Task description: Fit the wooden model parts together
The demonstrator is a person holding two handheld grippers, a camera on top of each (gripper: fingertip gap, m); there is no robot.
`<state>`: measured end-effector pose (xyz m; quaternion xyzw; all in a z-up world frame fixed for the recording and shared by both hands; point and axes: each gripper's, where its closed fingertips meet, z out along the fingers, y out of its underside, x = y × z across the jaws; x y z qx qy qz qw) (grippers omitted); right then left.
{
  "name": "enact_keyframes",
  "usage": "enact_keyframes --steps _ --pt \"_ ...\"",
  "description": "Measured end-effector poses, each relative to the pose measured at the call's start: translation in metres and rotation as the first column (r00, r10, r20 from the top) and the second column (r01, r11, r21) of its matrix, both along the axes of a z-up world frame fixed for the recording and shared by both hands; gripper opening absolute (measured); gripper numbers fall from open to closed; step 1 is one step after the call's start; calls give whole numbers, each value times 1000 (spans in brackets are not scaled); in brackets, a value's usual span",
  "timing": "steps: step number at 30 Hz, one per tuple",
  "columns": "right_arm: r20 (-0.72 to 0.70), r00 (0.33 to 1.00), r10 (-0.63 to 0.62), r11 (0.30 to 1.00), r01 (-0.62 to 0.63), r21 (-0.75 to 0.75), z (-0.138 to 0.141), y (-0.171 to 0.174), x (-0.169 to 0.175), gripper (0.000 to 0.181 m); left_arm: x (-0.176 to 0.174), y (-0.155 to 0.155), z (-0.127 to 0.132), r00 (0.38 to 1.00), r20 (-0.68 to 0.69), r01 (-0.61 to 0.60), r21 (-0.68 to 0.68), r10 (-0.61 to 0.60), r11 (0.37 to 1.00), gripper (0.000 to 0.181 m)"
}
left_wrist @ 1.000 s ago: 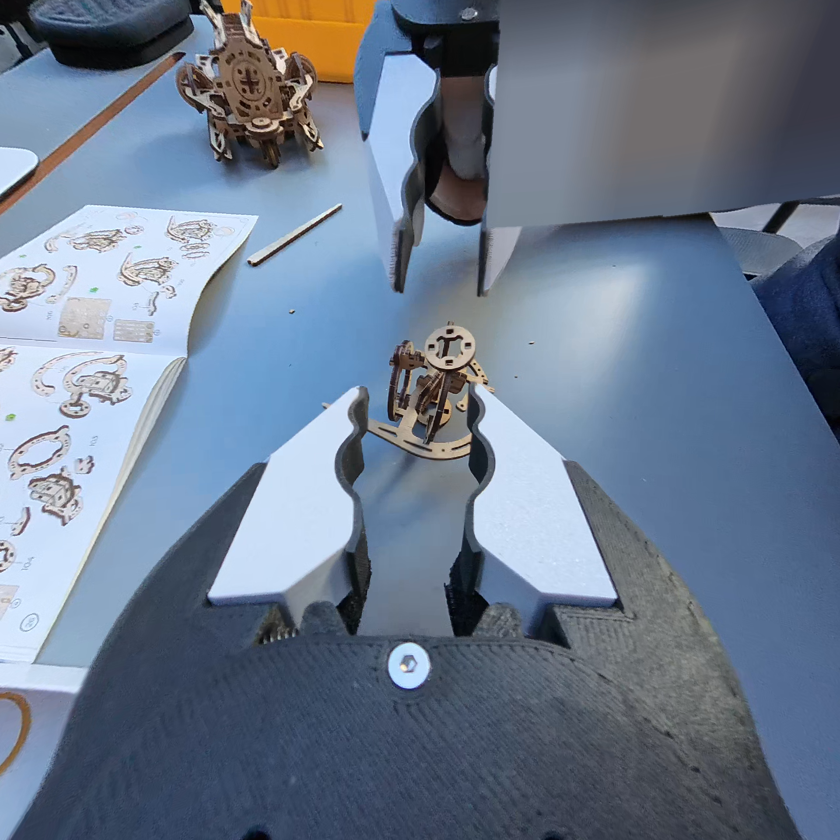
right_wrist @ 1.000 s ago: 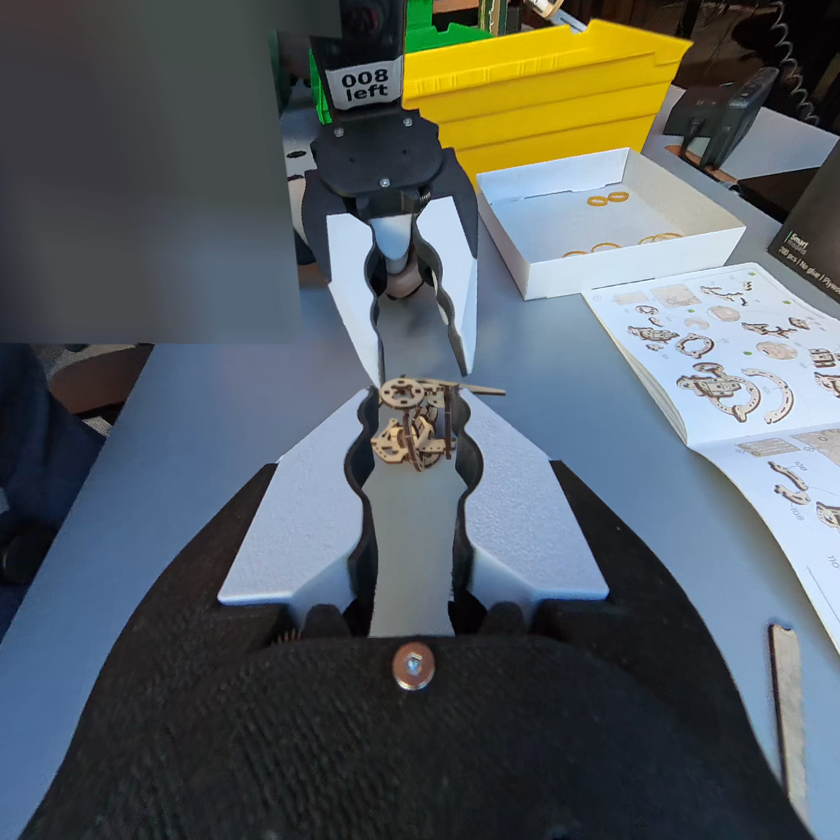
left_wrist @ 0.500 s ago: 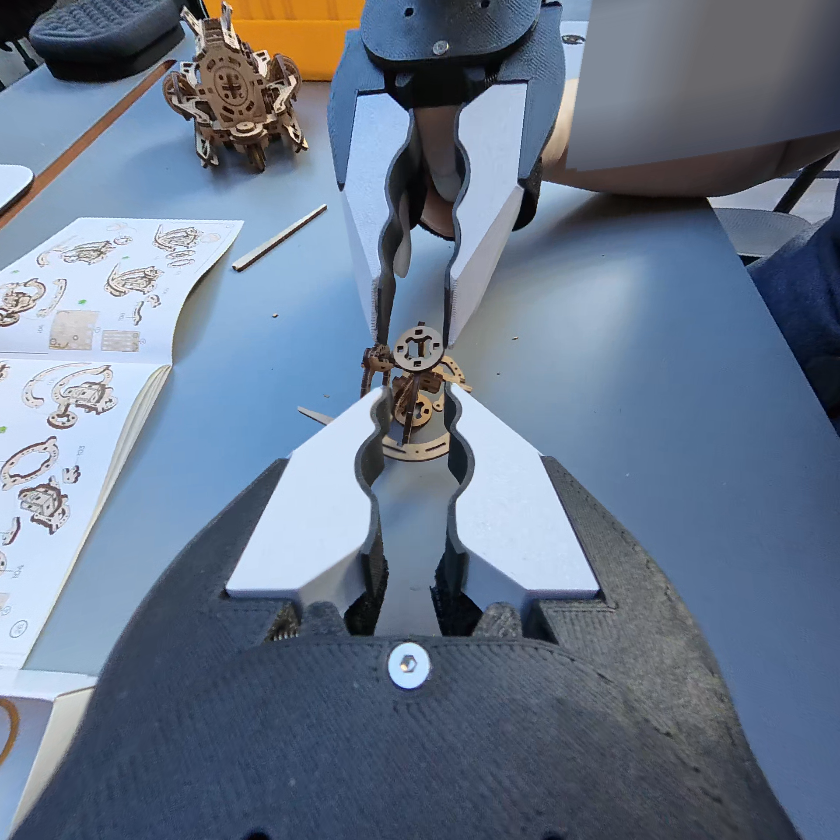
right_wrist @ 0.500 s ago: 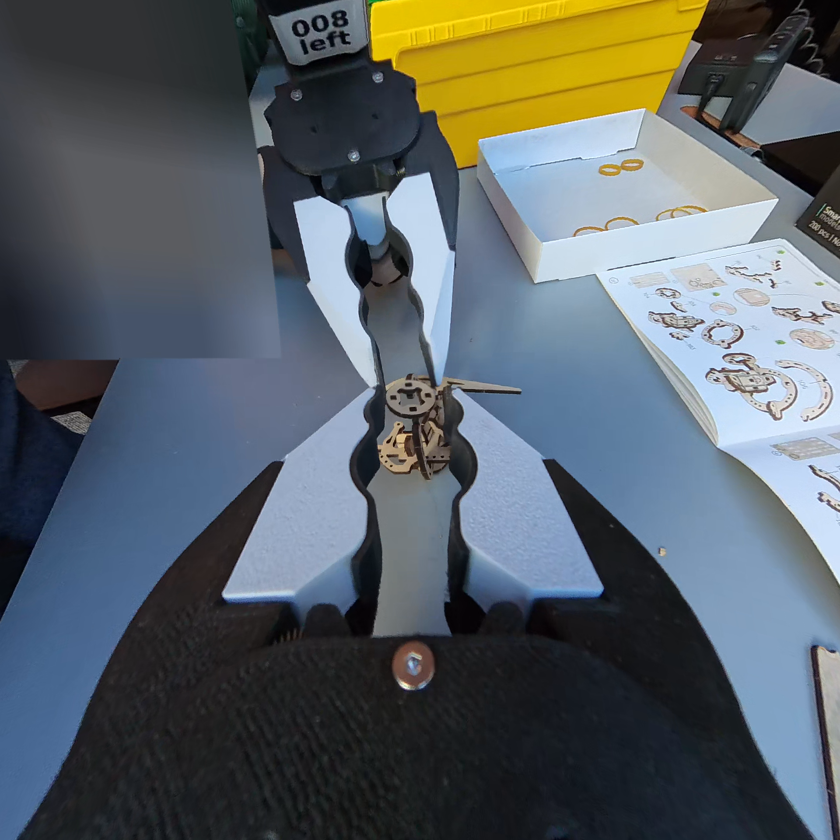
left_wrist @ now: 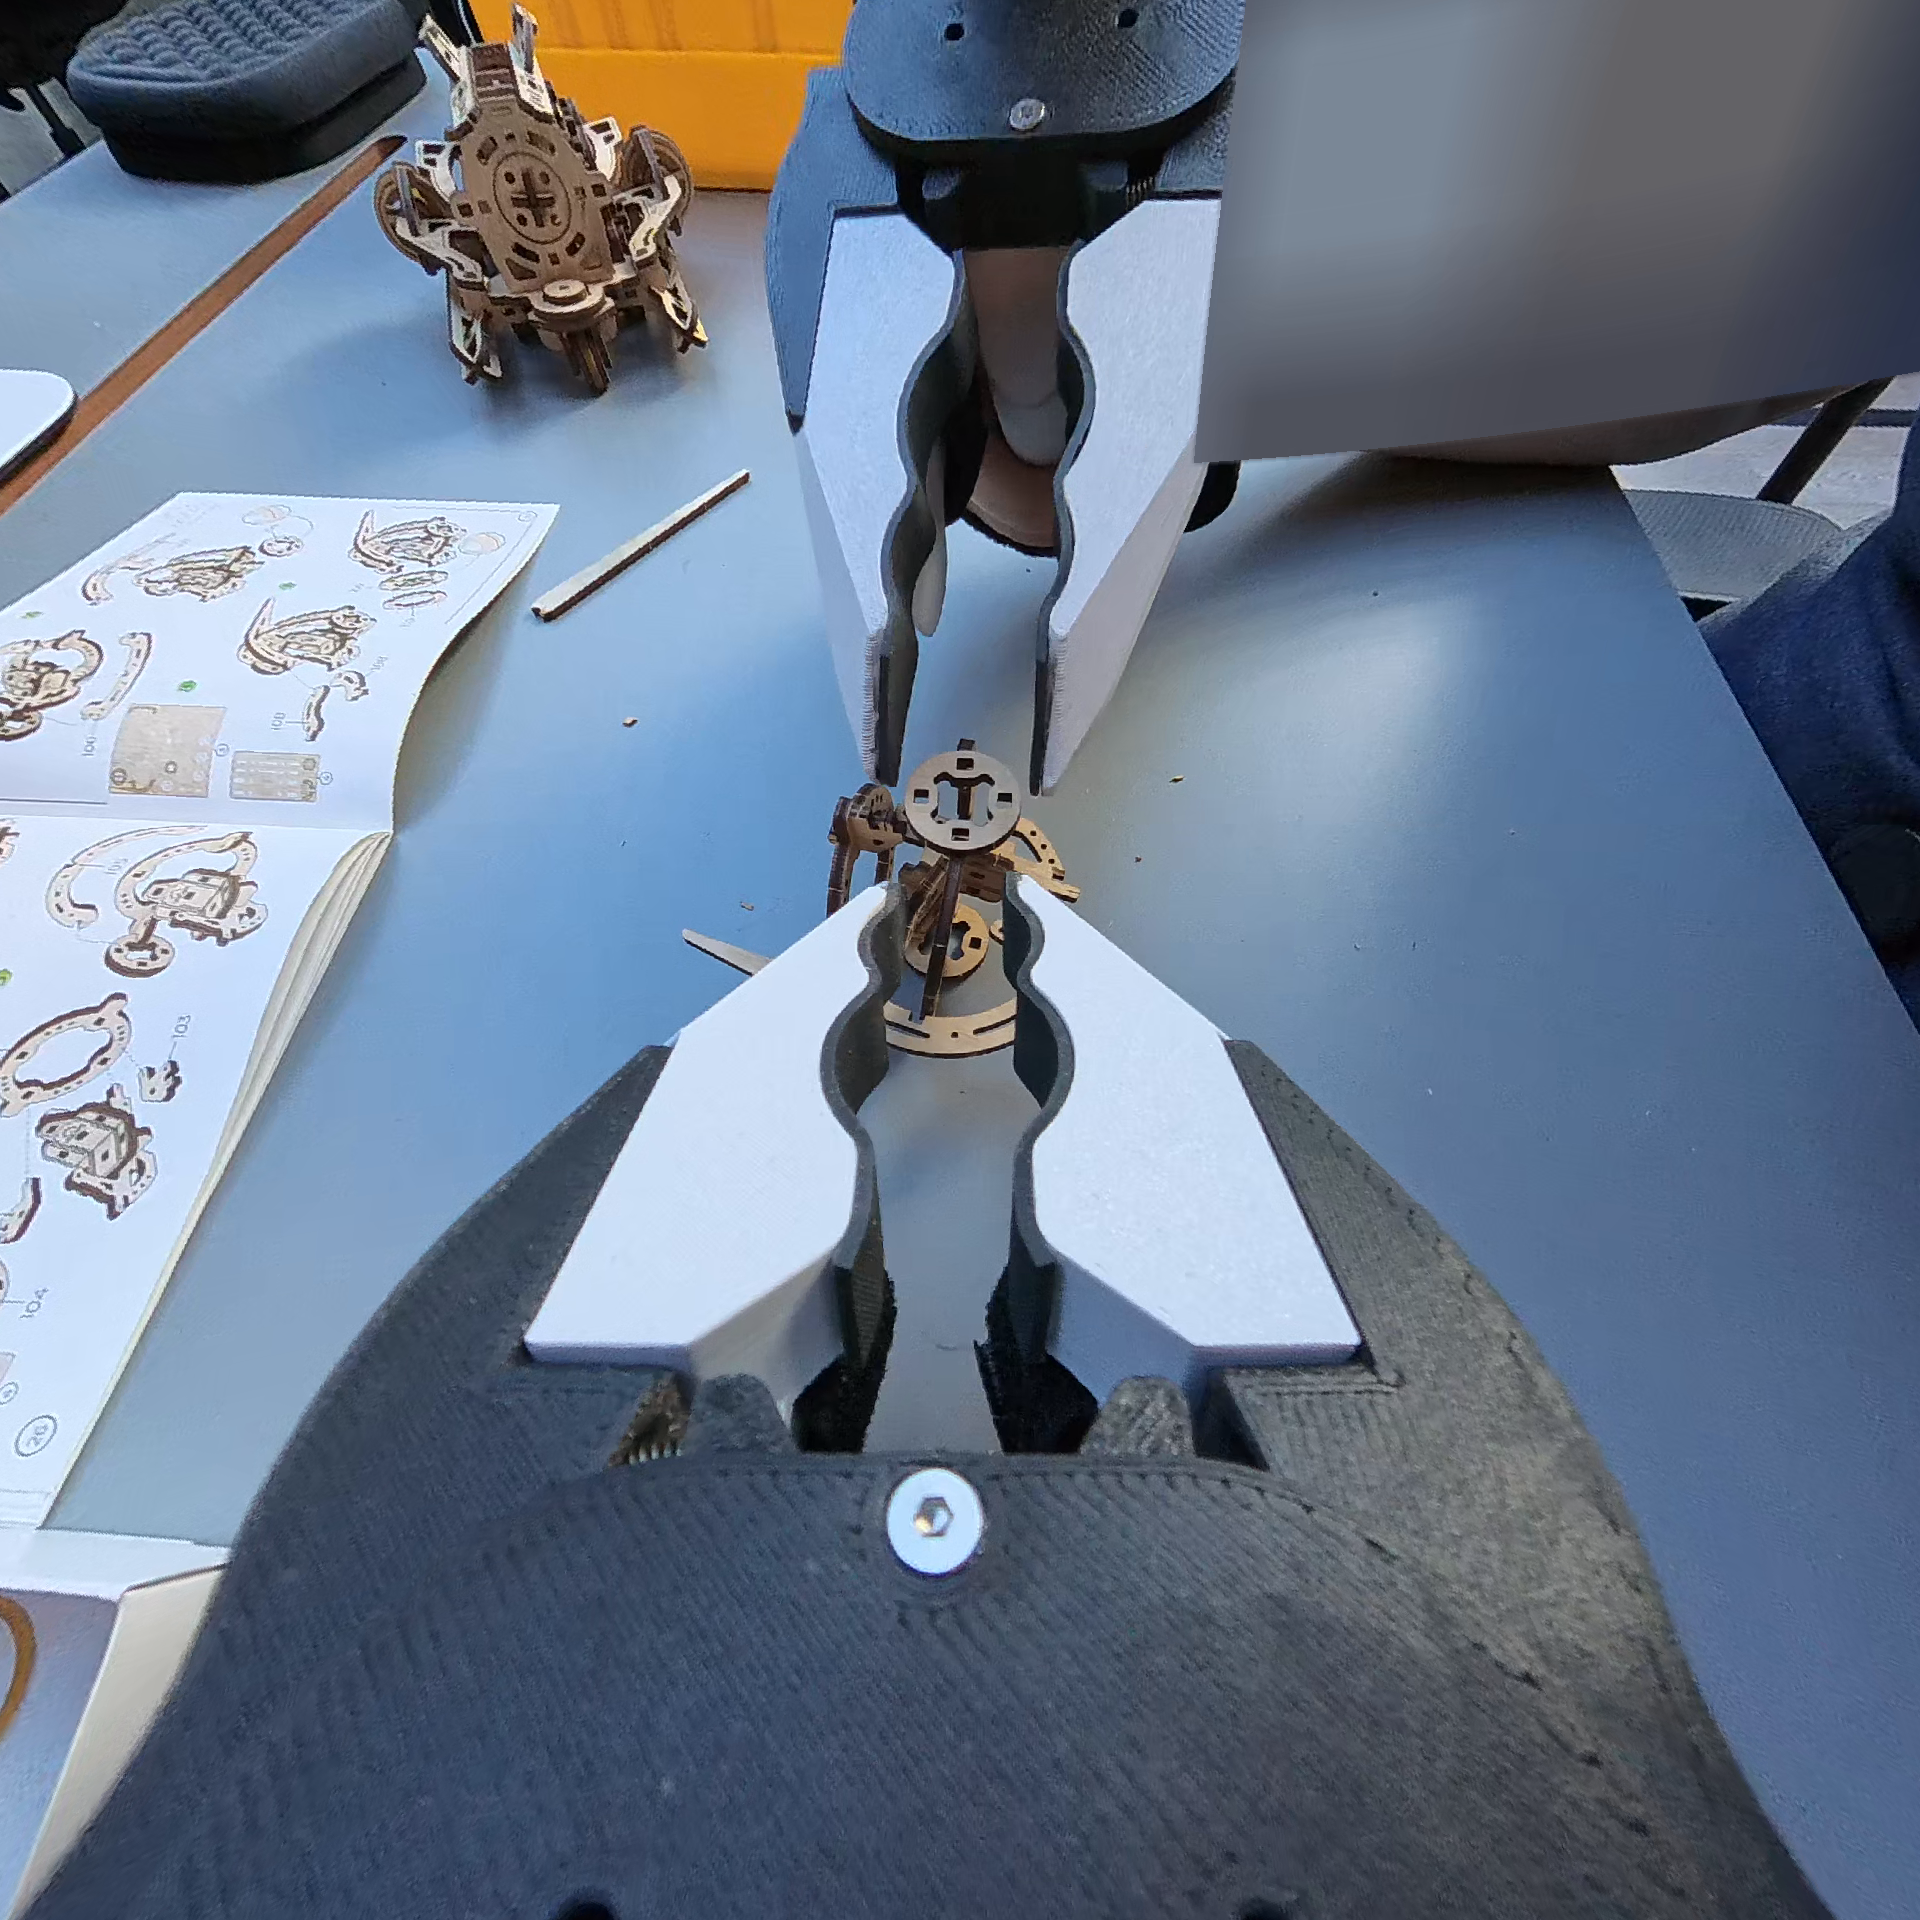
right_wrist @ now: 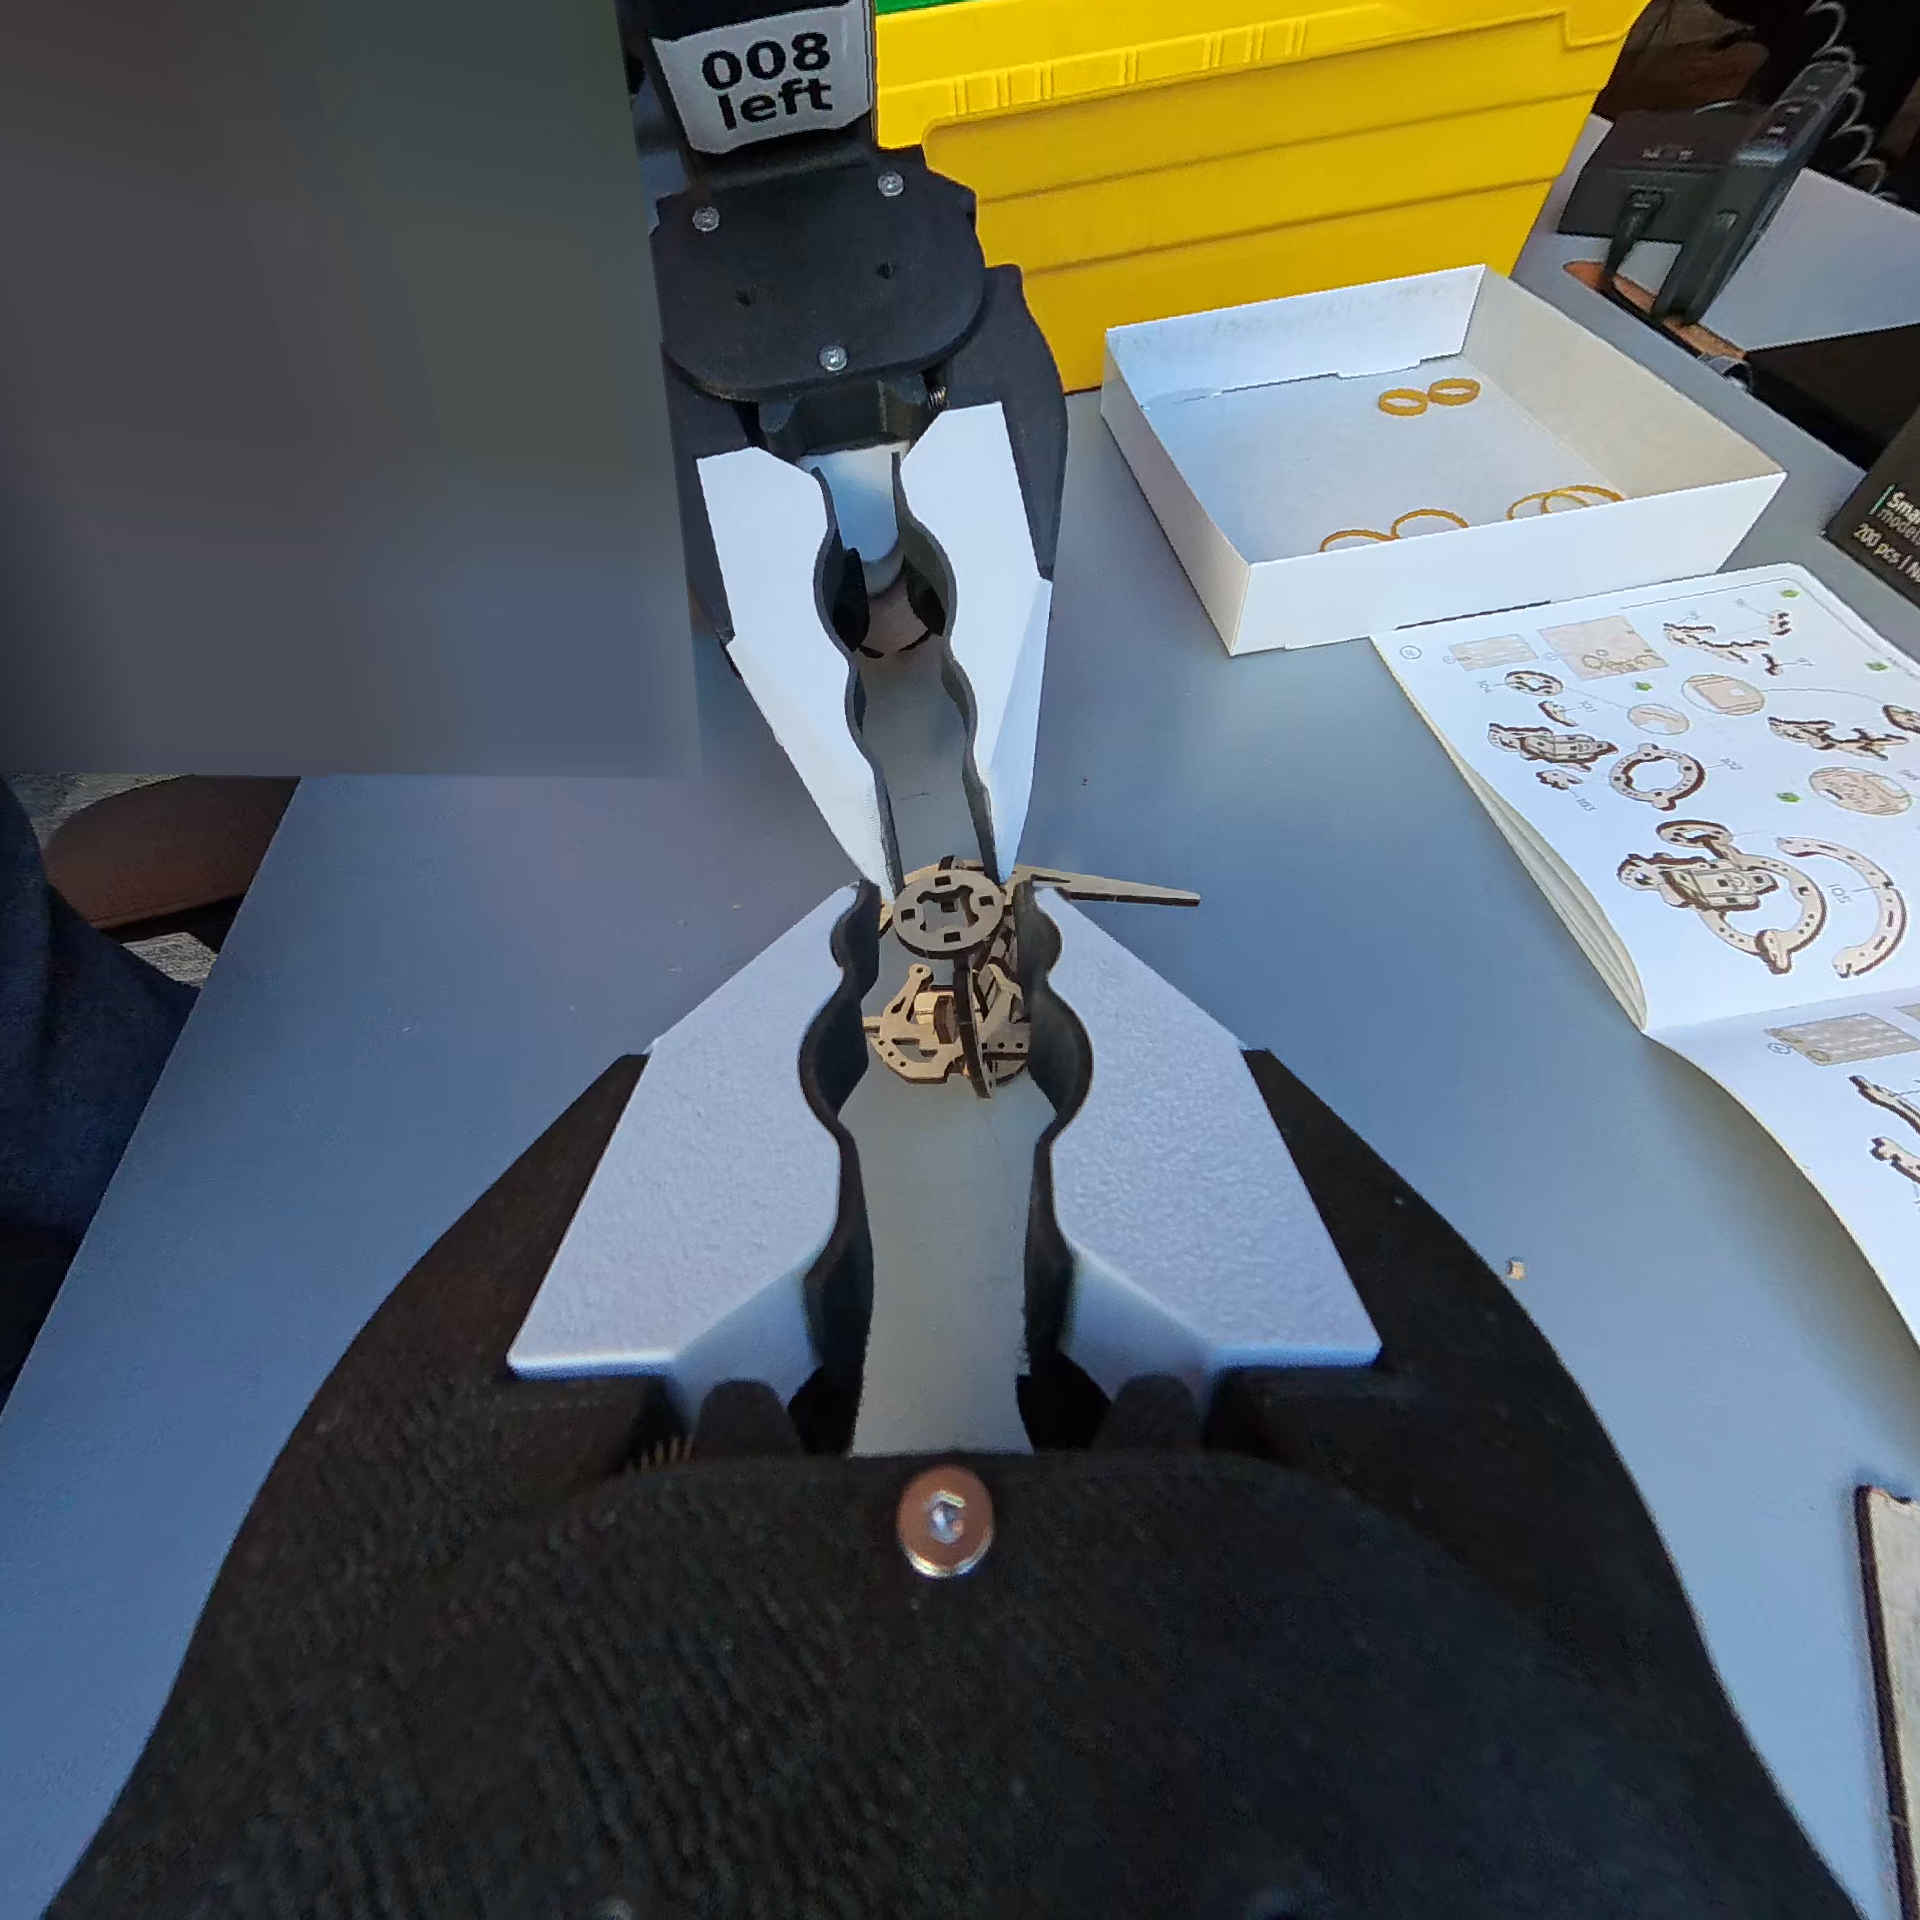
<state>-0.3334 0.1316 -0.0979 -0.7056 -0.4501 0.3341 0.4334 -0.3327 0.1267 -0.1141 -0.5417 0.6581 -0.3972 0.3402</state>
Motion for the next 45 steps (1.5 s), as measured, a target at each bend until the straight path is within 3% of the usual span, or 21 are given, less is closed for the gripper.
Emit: enact_keyframes --steps 12,15,45 --pt "39 999 5 1000 -6 26 -5 -1 -2 25 0 0 0 1000 2 0 -4 0 1000 13" --pt "36 999 5 999 -6 34 -4 -1 -1 21 0 -1 1 1000 8 4 -3 -4 1000 2" --pt "102 994 33 997 -41 70 -3 -2 1 20 4 -1 -1 997 55 -64 91 60 994 0"
